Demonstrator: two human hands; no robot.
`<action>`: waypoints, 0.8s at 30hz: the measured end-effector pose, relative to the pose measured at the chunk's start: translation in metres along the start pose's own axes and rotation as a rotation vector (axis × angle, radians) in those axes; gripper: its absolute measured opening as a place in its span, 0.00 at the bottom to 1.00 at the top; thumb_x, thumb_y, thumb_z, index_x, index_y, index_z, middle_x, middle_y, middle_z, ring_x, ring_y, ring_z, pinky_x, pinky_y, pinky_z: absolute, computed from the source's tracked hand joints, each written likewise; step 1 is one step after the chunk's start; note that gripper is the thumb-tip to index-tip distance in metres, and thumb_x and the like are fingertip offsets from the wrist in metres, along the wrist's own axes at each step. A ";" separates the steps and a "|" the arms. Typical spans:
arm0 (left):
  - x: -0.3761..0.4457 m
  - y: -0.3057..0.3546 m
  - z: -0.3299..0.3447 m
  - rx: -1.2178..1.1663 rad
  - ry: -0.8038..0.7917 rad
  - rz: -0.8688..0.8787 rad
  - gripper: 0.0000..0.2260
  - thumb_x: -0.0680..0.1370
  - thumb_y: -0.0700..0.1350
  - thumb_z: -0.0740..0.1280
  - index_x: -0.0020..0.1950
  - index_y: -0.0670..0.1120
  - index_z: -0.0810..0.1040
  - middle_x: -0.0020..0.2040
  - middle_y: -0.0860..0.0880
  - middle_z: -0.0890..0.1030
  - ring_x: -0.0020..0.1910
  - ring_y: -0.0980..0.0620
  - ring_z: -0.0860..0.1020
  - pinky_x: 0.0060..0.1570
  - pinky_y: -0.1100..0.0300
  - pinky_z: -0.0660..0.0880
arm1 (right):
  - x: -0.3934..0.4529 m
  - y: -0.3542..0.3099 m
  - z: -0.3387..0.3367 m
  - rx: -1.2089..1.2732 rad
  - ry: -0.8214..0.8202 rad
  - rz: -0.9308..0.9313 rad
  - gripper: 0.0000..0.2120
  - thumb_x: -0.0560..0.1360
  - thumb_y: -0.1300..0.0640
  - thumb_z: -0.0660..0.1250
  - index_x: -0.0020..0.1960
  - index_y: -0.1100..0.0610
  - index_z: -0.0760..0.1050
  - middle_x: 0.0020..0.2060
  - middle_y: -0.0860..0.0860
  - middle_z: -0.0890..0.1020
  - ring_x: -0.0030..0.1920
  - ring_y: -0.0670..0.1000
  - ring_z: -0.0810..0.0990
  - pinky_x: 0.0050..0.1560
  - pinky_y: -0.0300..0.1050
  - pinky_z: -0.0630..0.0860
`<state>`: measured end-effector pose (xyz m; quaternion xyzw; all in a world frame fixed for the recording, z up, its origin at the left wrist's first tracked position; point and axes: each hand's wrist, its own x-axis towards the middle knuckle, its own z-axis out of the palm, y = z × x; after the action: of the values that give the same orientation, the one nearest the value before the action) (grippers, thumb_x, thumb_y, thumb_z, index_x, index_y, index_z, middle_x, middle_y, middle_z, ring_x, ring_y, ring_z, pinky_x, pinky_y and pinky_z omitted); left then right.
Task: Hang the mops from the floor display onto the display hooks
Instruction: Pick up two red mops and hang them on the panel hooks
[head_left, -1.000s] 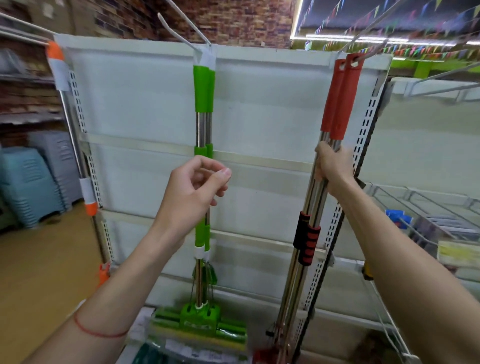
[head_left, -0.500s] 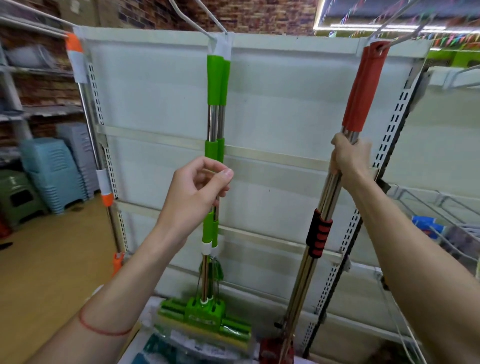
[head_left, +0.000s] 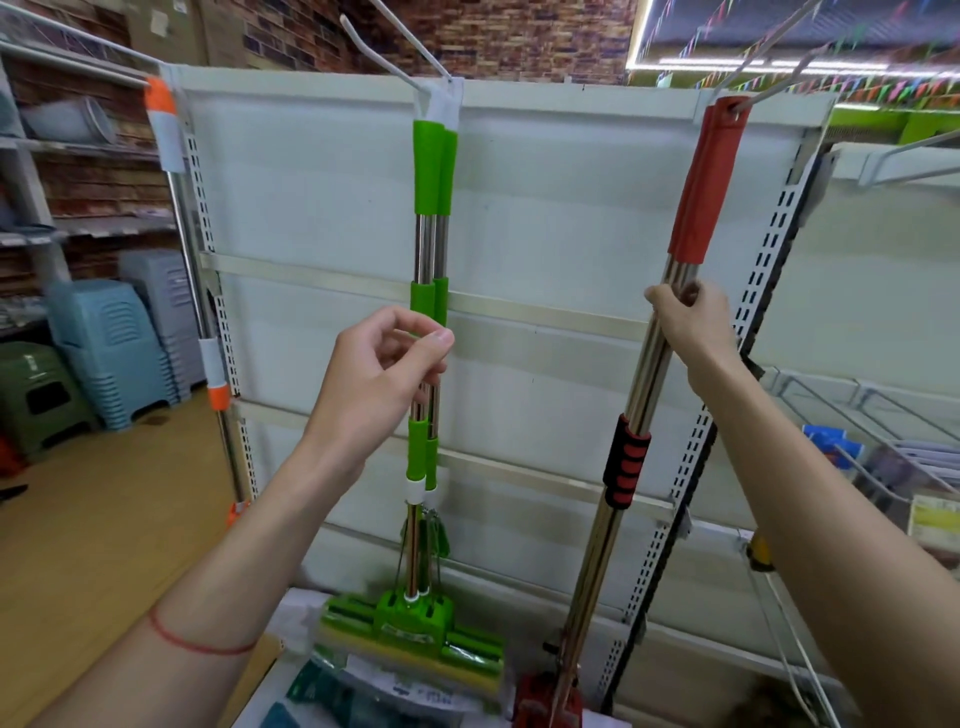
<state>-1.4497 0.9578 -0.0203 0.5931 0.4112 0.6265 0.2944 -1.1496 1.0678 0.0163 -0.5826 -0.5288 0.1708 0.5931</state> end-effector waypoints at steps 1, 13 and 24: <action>-0.001 0.001 -0.001 0.002 0.003 0.002 0.03 0.81 0.44 0.70 0.49 0.45 0.81 0.39 0.48 0.83 0.37 0.57 0.81 0.38 0.59 0.79 | -0.005 -0.002 -0.003 -0.013 -0.020 0.019 0.07 0.78 0.54 0.67 0.49 0.56 0.73 0.39 0.51 0.75 0.41 0.52 0.73 0.39 0.45 0.66; -0.034 -0.004 -0.036 0.029 0.056 -0.034 0.06 0.80 0.47 0.71 0.55 0.47 0.82 0.45 0.48 0.87 0.44 0.53 0.84 0.45 0.56 0.79 | -0.098 -0.040 0.007 -0.027 -0.198 -0.202 0.14 0.79 0.57 0.68 0.63 0.57 0.80 0.54 0.51 0.84 0.51 0.40 0.80 0.46 0.30 0.77; -0.078 -0.024 -0.195 0.120 0.287 -0.002 0.15 0.77 0.53 0.70 0.62 0.50 0.82 0.57 0.51 0.87 0.58 0.56 0.84 0.52 0.65 0.77 | -0.199 -0.091 0.190 0.152 -0.692 -0.249 0.11 0.75 0.52 0.70 0.57 0.51 0.82 0.53 0.50 0.87 0.52 0.47 0.84 0.53 0.41 0.79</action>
<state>-1.6350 0.8700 -0.0718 0.5135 0.4863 0.6789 0.1976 -1.4203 0.9783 -0.0350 -0.3760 -0.7507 0.3227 0.4370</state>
